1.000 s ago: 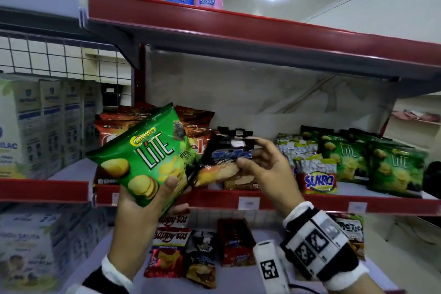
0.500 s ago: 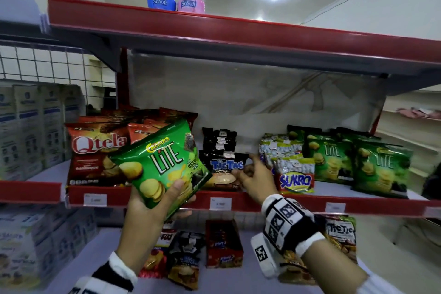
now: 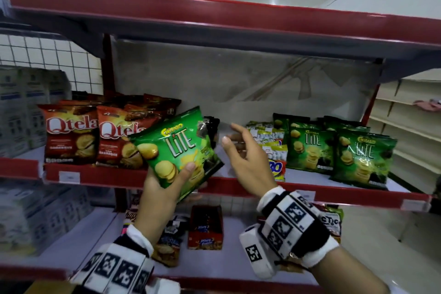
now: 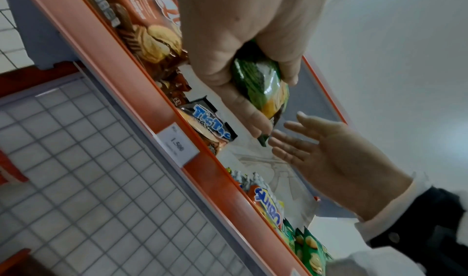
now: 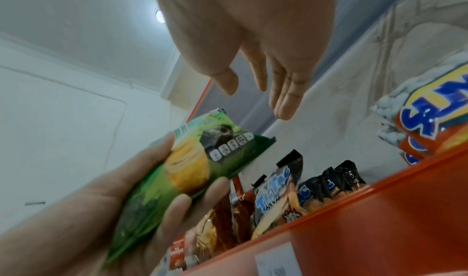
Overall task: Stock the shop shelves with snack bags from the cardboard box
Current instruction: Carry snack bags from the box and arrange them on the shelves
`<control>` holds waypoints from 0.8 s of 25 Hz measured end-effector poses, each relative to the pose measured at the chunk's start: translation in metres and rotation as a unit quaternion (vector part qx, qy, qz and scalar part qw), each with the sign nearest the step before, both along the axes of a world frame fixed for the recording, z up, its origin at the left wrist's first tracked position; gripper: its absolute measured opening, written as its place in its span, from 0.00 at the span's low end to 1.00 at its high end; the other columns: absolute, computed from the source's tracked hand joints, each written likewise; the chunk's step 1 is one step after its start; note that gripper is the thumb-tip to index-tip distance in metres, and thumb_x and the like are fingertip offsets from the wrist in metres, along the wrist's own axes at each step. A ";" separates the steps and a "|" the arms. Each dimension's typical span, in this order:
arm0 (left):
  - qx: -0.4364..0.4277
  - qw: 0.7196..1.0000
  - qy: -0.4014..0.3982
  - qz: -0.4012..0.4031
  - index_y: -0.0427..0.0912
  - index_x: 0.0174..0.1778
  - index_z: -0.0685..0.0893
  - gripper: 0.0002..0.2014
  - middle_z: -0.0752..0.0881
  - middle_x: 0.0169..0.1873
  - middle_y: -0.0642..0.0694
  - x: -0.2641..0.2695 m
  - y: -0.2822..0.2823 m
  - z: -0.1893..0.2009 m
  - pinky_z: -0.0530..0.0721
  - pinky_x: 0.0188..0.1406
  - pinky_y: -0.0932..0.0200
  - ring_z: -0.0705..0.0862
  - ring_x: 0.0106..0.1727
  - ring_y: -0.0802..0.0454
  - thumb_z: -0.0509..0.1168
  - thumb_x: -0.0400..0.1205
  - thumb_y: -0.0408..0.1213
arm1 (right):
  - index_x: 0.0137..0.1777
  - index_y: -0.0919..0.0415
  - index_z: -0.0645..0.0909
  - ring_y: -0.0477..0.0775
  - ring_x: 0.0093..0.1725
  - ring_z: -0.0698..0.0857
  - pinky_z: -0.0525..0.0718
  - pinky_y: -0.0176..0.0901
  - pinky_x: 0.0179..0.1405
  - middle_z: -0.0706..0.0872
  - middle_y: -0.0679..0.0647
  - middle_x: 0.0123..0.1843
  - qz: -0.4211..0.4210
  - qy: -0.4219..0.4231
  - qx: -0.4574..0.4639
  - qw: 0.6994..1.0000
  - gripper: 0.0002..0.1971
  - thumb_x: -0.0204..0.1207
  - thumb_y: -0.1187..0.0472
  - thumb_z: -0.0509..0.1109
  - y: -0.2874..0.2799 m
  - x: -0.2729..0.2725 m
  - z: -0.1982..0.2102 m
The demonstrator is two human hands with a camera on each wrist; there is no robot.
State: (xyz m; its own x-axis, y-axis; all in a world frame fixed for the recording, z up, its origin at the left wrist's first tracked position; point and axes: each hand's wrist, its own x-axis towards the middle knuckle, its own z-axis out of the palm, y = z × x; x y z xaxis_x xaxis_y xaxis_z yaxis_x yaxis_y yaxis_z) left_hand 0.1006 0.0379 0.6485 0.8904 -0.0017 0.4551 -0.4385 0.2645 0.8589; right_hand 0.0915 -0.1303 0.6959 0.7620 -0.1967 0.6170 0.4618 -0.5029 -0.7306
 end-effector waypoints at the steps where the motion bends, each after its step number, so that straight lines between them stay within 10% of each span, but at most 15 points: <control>1: 0.005 1.000 -0.004 -0.011 0.41 0.65 0.80 0.29 0.89 0.56 0.47 -0.001 -0.006 0.003 0.86 0.52 0.58 0.89 0.55 0.54 0.73 0.68 0.46 | 0.74 0.50 0.71 0.42 0.55 0.83 0.80 0.30 0.55 0.83 0.47 0.58 0.033 0.019 0.025 0.999 0.25 0.78 0.47 0.67 -0.001 -0.004 0.004; 6: 0.055 0.991 -0.013 -0.122 0.46 0.55 0.84 0.20 0.92 0.47 0.57 -0.005 -0.026 0.015 0.85 0.41 0.70 0.90 0.49 0.59 0.71 0.67 0.46 | 0.78 0.46 0.65 0.41 0.68 0.79 0.77 0.42 0.70 0.82 0.44 0.69 0.111 0.090 0.093 0.985 0.46 0.60 0.43 0.81 -0.021 -0.026 0.012; 10: 0.144 0.970 -0.049 -0.191 0.50 0.56 0.81 0.19 0.90 0.43 0.65 -0.004 -0.037 0.024 0.79 0.38 0.81 0.87 0.45 0.73 0.71 0.69 0.46 | 0.80 0.50 0.62 0.41 0.68 0.78 0.74 0.43 0.73 0.80 0.41 0.69 0.005 0.119 0.090 0.989 0.56 0.50 0.39 0.83 -0.045 -0.052 0.017; 17: 0.162 0.942 -0.011 -0.293 0.42 0.60 0.77 0.16 0.88 0.51 0.45 0.000 -0.072 0.013 0.86 0.47 0.66 0.88 0.50 0.56 0.69 0.77 0.29 | 0.55 0.59 0.78 0.60 0.60 0.85 0.79 0.64 0.66 0.86 0.54 0.57 -0.172 0.058 0.175 0.968 0.36 0.49 0.40 0.81 -0.099 -0.097 0.003; 20: 0.200 0.923 -0.033 -0.326 0.46 0.57 0.77 0.16 0.86 0.54 0.44 -0.008 -0.097 0.014 0.85 0.48 0.69 0.87 0.52 0.54 0.71 0.76 0.31 | 0.63 0.58 0.76 0.60 0.62 0.84 0.80 0.64 0.65 0.85 0.56 0.62 -0.239 0.019 0.196 0.951 0.41 0.50 0.40 0.80 -0.131 -0.097 0.004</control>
State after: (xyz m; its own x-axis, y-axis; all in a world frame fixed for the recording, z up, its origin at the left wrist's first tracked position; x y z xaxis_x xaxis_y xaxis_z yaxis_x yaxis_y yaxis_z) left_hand 0.0924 -0.0588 0.6626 0.6107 -0.7079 0.3549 -0.3530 0.1577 0.9222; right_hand -0.0054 -0.2614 0.7000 0.5491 -0.7346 0.3986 0.2180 -0.3345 -0.9168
